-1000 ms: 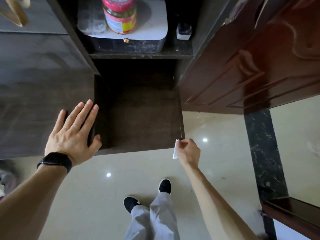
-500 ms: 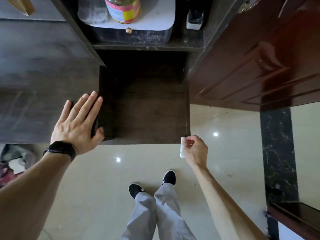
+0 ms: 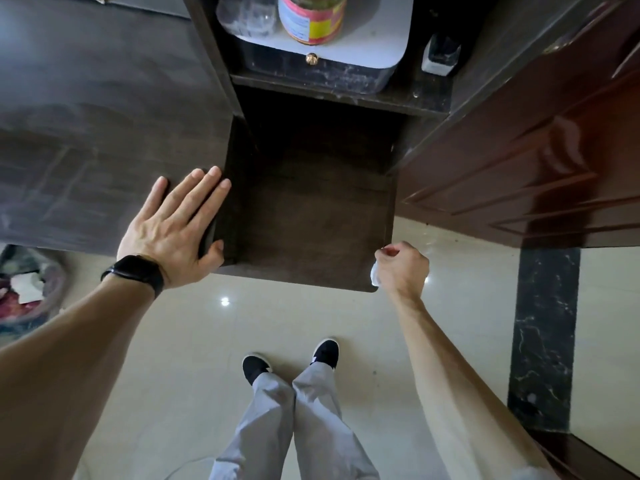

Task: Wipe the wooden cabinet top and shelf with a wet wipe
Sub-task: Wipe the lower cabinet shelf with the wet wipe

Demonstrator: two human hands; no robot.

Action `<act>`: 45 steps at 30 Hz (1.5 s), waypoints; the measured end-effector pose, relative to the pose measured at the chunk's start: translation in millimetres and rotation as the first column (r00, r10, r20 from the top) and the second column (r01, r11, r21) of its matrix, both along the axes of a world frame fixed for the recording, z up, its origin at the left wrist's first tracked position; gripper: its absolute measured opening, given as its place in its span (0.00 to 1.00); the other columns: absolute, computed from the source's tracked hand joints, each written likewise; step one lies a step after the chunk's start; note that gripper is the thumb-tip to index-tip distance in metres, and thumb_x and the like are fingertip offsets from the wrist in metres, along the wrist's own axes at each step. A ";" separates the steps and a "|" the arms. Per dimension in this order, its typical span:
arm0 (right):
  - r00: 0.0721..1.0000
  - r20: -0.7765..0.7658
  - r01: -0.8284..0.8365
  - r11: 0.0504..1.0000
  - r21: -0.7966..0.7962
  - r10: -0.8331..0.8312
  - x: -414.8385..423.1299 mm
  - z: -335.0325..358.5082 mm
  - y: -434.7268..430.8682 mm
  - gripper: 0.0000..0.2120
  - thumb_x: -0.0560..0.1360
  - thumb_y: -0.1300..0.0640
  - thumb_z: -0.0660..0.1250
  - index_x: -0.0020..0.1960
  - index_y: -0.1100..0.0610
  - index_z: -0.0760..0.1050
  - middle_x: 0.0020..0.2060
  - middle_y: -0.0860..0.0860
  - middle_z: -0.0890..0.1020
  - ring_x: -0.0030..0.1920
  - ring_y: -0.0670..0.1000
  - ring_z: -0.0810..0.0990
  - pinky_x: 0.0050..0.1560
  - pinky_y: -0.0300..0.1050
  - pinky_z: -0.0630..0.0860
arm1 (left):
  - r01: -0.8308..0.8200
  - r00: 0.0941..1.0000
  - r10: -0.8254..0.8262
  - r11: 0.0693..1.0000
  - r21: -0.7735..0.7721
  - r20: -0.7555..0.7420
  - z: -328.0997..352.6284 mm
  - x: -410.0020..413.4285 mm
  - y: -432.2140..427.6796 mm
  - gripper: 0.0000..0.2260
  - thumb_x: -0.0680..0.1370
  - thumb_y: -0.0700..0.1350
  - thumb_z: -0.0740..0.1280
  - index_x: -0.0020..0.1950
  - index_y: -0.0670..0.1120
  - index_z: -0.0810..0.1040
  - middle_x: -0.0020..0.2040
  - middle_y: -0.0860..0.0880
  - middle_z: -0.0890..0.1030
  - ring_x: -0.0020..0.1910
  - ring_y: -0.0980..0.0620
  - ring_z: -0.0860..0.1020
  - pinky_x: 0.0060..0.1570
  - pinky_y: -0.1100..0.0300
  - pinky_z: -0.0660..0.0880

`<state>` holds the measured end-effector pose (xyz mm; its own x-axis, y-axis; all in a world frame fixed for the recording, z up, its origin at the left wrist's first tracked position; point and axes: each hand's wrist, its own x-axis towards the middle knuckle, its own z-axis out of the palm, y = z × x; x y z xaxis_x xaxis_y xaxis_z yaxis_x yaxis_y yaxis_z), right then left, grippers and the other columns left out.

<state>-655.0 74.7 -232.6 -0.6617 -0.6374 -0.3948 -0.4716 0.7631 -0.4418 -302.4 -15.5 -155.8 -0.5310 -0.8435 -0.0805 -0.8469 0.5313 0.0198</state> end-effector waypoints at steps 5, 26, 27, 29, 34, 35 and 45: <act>0.999 0.041 0.029 0.999 -0.025 -0.028 4.2 3.7 20.2 0.02 0.70 0.57 0.73 0.43 0.54 0.83 0.39 0.51 0.86 0.40 0.52 0.81 0.41 0.36 0.70 | 0.001 1.000 -0.001 1.000 0.003 -0.002 0.7 0.2 0.1 0.39 0.72 0.58 0.58 0.82 0.50 0.52 0.82 0.50 0.52 0.80 0.49 0.54 0.78 0.42 0.51; 0.998 -0.003 -0.068 0.997 -0.026 0.068 -17.9 0.0 -42.3 0.07 0.71 0.55 0.70 0.47 0.55 0.84 0.41 0.52 0.86 0.46 0.54 0.83 0.49 0.43 0.78 | 0.004 1.000 -0.004 1.000 0.019 0.011 2.3 0.6 -2.0 0.39 0.73 0.59 0.54 0.82 0.50 0.49 0.82 0.49 0.52 0.80 0.46 0.55 0.77 0.40 0.52; 0.997 -0.028 -0.069 0.997 -0.017 0.068 -21.5 -0.9 -57.9 0.08 0.72 0.54 0.70 0.49 0.54 0.84 0.43 0.53 0.87 0.47 0.55 0.83 0.50 0.43 0.78 | 0.007 1.000 -0.008 1.000 0.018 0.010 2.3 1.1 -2.2 0.39 0.73 0.59 0.54 0.82 0.50 0.49 0.82 0.49 0.52 0.80 0.46 0.55 0.77 0.40 0.52; 0.995 -0.073 -0.075 0.997 0.006 0.075 -25.7 -2.0 -76.3 0.09 0.73 0.53 0.71 0.51 0.54 0.85 0.45 0.54 0.87 0.50 0.56 0.83 0.49 0.41 0.76 | 0.010 1.000 -0.010 1.000 0.019 0.009 2.2 1.9 -1.9 0.39 0.73 0.60 0.54 0.82 0.50 0.49 0.82 0.49 0.52 0.80 0.47 0.55 0.78 0.40 0.52; 0.999 0.046 -0.025 0.999 -0.025 0.026 -7.5 0.1 -13.8 0.03 0.71 0.57 0.72 0.44 0.56 0.83 0.39 0.53 0.86 0.42 0.54 0.83 0.43 0.38 0.75 | 0.001 1.000 -0.001 1.000 0.031 0.008 0.5 2.1 -1.9 0.39 0.73 0.60 0.54 0.82 0.50 0.49 0.83 0.50 0.50 0.80 0.50 0.52 0.78 0.42 0.50; 0.997 0.072 -0.014 1.000 -0.018 0.015 -1.1 1.6 12.3 0.01 0.71 0.58 0.73 0.42 0.55 0.83 0.37 0.51 0.85 0.39 0.51 0.82 0.41 0.34 0.74 | 0.000 1.000 -0.001 0.999 0.038 0.013 0.9 2.6 -2.4 0.39 0.73 0.60 0.54 0.83 0.50 0.49 0.83 0.50 0.50 0.80 0.50 0.51 0.78 0.42 0.50; 0.967 0.246 0.121 0.973 -0.198 -0.070 52.1 10.8 42.0 0.02 0.74 0.53 0.71 0.42 0.48 0.80 0.36 0.47 0.84 0.39 0.48 0.83 0.43 0.46 0.80 | 0.001 1.000 -0.001 0.999 0.040 0.008 3.0 1.4 -2.3 0.39 0.72 0.59 0.56 0.82 0.50 0.51 0.82 0.50 0.53 0.81 0.49 0.53 0.78 0.42 0.52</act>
